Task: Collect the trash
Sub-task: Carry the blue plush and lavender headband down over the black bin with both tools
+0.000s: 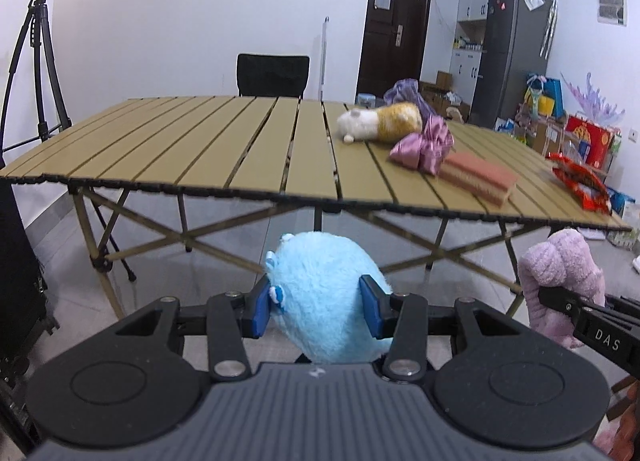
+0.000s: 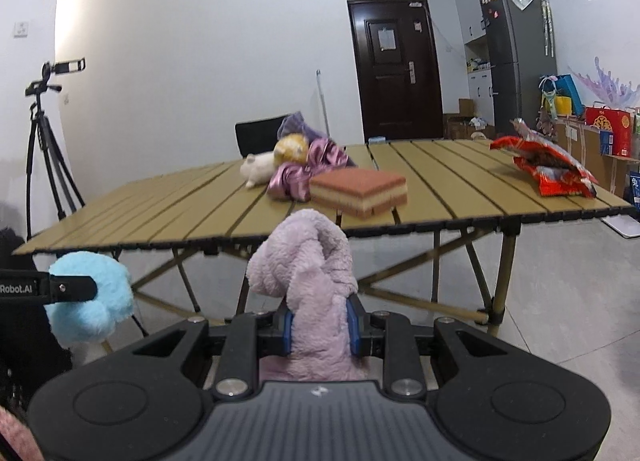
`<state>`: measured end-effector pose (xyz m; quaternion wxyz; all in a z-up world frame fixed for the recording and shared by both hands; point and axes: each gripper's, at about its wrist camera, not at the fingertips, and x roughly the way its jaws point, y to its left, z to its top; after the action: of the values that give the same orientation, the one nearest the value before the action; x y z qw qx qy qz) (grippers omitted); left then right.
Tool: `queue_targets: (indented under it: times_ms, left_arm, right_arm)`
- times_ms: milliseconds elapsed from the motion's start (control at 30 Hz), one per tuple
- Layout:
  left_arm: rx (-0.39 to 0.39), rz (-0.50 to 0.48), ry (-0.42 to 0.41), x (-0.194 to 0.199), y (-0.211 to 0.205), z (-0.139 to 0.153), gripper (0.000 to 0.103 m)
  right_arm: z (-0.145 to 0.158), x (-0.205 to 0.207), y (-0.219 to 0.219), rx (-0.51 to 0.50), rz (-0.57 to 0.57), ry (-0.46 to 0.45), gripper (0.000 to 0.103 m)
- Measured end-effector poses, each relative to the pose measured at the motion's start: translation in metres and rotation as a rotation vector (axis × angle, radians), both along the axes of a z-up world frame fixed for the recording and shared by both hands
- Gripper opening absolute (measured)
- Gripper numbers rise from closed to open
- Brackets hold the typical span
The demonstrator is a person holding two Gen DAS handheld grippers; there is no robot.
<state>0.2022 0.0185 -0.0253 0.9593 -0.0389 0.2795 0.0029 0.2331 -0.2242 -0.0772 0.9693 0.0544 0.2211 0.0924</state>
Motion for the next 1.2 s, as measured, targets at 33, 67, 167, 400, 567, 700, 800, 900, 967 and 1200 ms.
queue_targets:
  times_ms: [33,67,167,400,567,700,800,900,967,1200]
  left_arm:
    - [0.003,-0.001,0.005,-0.003,0.001,-0.003,0.046]
    - [0.005,-0.002,0.01,-0.007,0.001,-0.005,0.046]
    - [0.019,-0.005,0.027,-0.016,0.002,-0.012,0.046]
    - [0.05,-0.008,0.053,-0.031,0.002,-0.023,0.046]
    - [0.074,-0.004,0.068,-0.039,0.004,-0.03,0.046]
    - [0.088,0.001,0.093,-0.042,0.008,-0.038,0.046]
    - [0.094,0.002,0.112,-0.044,0.011,-0.045,0.046]
    - [0.105,0.003,0.131,-0.043,0.012,-0.051,0.046]
    - [0.11,0.004,0.15,-0.042,0.014,-0.056,0.046]
    - [0.116,-0.018,0.215,-0.028,0.011,-0.072,0.045]
  right_arm:
    - [-0.002,-0.002,0.001,-0.005,0.003,0.008,0.024]
    - [-0.005,-0.005,0.002,-0.011,0.006,0.019,0.024]
    - [-0.011,-0.012,0.004,-0.028,0.014,0.044,0.024]
    - [-0.024,-0.025,0.004,-0.062,0.02,0.098,0.024]
    - [-0.036,-0.027,0.006,-0.096,0.01,0.151,0.024]
    - [-0.046,-0.029,0.006,-0.114,0.006,0.187,0.024]
    - [-0.054,-0.029,0.006,-0.121,0.004,0.225,0.024]
    - [-0.063,-0.029,0.006,-0.134,0.004,0.256,0.024]
    - [-0.07,-0.029,0.006,-0.142,0.003,0.278,0.024]
    - [-0.09,-0.022,-0.001,-0.143,-0.026,0.353,0.024]
